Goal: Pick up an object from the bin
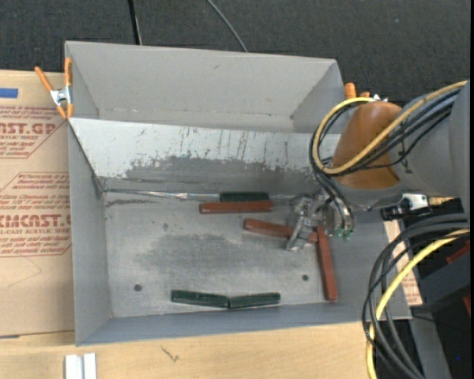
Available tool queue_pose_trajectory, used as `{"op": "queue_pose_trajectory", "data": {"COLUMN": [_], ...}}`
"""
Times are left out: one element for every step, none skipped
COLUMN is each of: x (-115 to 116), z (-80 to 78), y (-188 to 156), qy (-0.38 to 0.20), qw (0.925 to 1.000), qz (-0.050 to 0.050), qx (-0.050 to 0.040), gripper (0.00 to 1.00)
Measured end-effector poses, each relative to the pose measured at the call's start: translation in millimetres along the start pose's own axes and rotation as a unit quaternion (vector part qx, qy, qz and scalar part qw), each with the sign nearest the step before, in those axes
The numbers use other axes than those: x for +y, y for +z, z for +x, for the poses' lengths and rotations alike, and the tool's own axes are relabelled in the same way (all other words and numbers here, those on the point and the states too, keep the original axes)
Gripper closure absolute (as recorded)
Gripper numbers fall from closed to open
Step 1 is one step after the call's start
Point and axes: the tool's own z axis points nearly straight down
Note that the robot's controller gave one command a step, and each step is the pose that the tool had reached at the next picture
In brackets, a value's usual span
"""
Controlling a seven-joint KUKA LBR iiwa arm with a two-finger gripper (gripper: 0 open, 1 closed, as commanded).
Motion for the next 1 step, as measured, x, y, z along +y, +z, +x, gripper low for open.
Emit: {"op": "queue_pose_trajectory", "data": {"x": [-10.0], "z": [-11.3], "y": [-131.6], "qy": [-0.013], "qw": [0.9999], "qz": [0.000], "qx": [-0.0011], "gripper": [1.00]}}
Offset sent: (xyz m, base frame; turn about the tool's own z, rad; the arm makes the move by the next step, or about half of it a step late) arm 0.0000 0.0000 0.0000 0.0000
